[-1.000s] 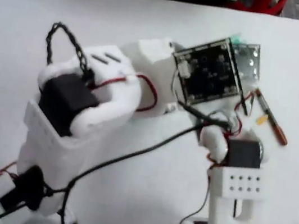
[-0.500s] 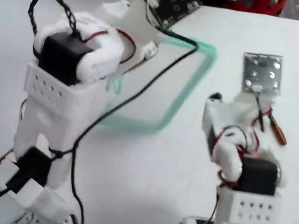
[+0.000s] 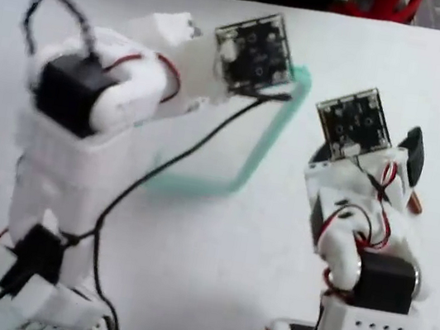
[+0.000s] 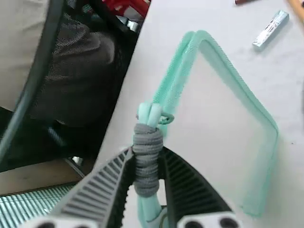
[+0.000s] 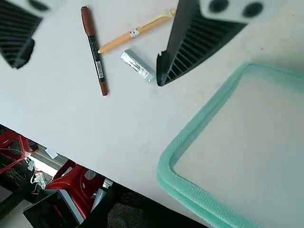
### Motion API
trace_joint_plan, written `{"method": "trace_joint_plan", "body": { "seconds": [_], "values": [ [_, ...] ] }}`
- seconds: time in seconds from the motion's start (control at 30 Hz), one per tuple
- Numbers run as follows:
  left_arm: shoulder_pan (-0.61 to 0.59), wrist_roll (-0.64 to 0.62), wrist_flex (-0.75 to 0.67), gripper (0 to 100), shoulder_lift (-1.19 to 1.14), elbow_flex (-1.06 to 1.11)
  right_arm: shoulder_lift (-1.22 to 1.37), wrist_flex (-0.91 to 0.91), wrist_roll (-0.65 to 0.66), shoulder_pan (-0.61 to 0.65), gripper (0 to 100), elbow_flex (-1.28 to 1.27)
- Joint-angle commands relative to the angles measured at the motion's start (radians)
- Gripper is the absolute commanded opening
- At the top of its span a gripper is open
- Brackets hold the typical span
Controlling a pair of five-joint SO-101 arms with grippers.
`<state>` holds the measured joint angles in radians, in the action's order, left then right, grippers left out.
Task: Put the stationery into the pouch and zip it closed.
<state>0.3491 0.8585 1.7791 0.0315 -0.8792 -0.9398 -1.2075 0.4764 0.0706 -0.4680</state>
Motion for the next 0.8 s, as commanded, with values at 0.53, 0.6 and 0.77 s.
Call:
{"method": "trace_joint_plan", "body": {
  "seconds": [0.53, 0.6, 0.77],
  "values": [
    [-0.130, 0.261, -0.110, 3, 0.670, 0.744, 0.022, 0.292, -0.173, -0.082, 39.7, -0.227],
    [-0.163, 0.258, -0.160, 3, 0.682, 0.793, -0.025, 0.131, -0.069, -0.016, 39.7, -0.173],
    [-0.234, 0.256, -0.212, 3, 0.688, 0.853, -0.147, -0.223, 0.229, 0.255, 39.8, -0.003]
  ]
}}
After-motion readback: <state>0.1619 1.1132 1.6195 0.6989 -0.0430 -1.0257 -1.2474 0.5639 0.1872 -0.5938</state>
